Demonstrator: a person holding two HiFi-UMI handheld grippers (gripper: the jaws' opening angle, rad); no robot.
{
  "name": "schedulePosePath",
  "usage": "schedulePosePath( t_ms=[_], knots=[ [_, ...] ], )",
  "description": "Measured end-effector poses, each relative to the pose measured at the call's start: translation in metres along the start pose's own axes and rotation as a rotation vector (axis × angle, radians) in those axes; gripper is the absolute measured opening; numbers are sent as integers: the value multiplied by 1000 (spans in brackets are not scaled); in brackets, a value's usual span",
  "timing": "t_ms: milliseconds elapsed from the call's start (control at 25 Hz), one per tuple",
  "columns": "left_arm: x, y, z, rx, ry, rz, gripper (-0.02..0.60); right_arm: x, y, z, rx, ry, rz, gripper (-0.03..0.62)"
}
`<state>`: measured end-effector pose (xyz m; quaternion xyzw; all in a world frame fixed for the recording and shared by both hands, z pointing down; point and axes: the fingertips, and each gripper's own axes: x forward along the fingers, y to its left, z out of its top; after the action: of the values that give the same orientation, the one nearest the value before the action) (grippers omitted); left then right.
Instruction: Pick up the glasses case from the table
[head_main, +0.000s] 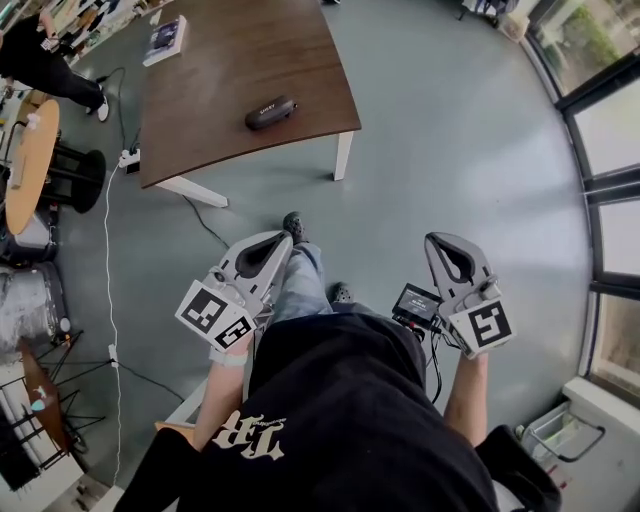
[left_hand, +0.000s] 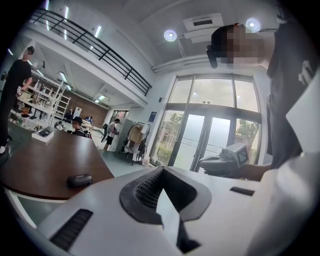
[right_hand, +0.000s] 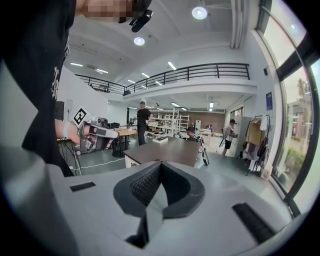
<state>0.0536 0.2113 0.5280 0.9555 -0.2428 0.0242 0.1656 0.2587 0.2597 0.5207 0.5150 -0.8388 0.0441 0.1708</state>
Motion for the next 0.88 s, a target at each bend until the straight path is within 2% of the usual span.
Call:
schedulePosePath(
  t_ms=[280,880],
  knots=[
    [18,31,1,-54,16,-41,6,24,-19,3,0,-2,-24,-14],
    [58,120,18,-92,37,-72,6,103,-51,18,-4,46,-60,-14]
  ],
)
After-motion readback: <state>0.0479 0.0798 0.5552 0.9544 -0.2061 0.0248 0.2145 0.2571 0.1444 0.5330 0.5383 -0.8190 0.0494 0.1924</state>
